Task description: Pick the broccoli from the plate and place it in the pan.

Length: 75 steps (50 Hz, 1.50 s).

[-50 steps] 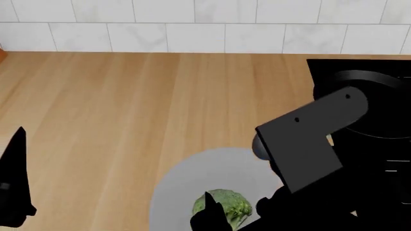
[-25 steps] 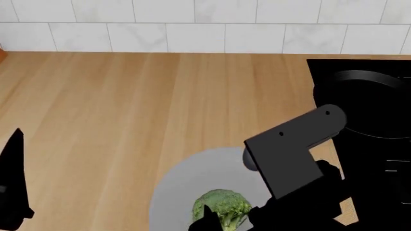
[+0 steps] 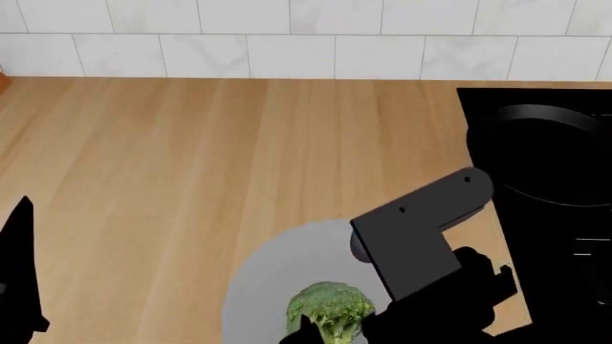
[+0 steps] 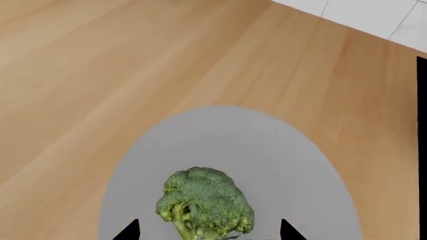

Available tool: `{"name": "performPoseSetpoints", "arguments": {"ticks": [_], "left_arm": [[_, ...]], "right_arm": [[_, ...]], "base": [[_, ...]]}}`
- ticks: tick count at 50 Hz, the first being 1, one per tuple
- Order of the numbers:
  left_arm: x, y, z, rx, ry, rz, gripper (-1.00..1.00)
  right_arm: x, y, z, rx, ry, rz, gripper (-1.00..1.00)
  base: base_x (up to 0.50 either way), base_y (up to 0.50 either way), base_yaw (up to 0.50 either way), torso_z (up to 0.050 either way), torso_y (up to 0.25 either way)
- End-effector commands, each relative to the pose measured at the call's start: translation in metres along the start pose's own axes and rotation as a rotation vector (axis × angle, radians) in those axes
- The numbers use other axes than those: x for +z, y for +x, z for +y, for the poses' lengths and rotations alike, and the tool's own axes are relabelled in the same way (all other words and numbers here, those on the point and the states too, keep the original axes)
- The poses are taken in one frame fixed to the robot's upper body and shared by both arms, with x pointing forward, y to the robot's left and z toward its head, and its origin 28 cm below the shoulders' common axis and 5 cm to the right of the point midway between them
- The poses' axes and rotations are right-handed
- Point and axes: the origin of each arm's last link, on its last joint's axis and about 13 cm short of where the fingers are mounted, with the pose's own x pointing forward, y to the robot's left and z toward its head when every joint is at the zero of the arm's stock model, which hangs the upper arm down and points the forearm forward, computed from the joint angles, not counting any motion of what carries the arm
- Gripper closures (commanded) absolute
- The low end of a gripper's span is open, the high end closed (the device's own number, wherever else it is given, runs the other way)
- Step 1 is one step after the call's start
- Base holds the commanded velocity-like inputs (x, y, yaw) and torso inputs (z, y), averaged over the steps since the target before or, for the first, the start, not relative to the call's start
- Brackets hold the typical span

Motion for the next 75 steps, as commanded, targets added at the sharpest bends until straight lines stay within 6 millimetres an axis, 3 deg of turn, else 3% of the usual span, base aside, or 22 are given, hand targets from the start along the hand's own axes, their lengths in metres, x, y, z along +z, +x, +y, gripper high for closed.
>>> {"name": "performPoseSetpoints", "arguments": {"ticks": [1, 35, 75], "left_arm": [[0.000, -0.002, 0.000, 0.006, -0.002, 0.002, -1.00], [-0.001, -0.007, -0.004, 0.009, -0.025, 0.009, -1.00], [0.001, -0.016, -0.004, 0.020, -0.032, 0.021, -1.00]], "right_arm": [[-0.001, 0.002, 0.002, 0.016, -0.014, 0.013, -1.00], [0.001, 0.026, 0.000, 0.019, -0.062, 0.060, -1.00], [-0.014, 0.049, 0.003, 0.028, -0.072, 0.118, -1.00]], "base": [[0.00, 0.00, 0.00, 0.000, 0.000], [0.00, 0.00, 0.00, 0.000, 0.000], [0.00, 0.00, 0.00, 0.000, 0.000]]}}
